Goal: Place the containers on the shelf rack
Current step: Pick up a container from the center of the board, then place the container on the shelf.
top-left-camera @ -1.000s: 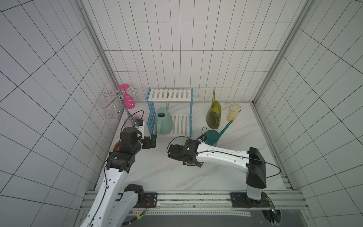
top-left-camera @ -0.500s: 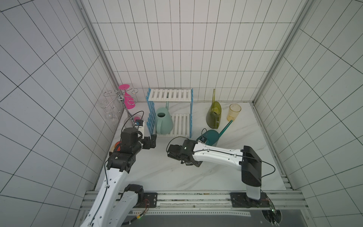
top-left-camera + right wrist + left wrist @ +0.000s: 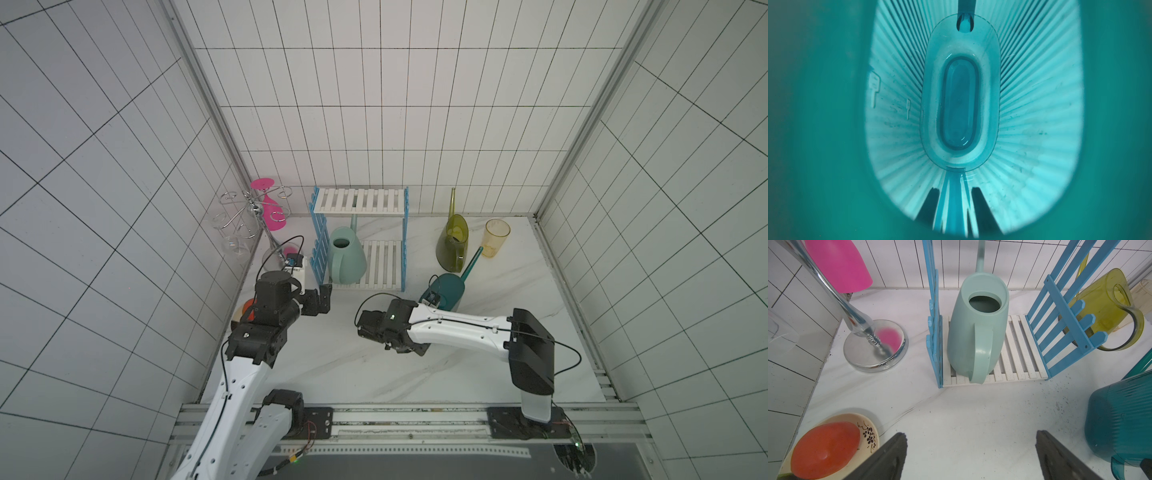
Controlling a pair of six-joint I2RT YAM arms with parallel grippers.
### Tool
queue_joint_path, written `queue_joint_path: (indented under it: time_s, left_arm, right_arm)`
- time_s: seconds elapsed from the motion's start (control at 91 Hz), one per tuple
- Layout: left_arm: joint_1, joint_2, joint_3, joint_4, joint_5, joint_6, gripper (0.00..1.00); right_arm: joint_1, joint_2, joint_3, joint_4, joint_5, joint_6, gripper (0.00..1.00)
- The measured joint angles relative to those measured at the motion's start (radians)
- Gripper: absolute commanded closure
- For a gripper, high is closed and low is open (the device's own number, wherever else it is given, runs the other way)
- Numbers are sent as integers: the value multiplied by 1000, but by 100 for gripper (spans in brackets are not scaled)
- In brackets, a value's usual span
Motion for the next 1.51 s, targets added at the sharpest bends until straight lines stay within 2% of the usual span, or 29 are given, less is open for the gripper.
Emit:
queue_joint_path:
  time_s: [0.506, 0.89, 1.231, 1.374, 1.506]
  left_arm:
    - [0, -35, -36, 7, 15, 1, 2]
    - [0, -49, -52, 7, 42, 9, 1]
    - [1, -56, -54, 7, 74, 13, 2]
    - [3, -67, -55, 7, 86, 19, 1]
    - [7, -74, -57, 6, 124, 32, 1]
  right_arm:
    - [10, -71, -89, 47, 1, -74, 100]
    - [59, -213, -194, 130, -2, -229, 100]
    - [147, -258, -202, 26, 70, -290, 100]
    - [182, -323, -240, 15, 108, -374, 100]
    - [213, -451, -307, 49, 123, -509, 100]
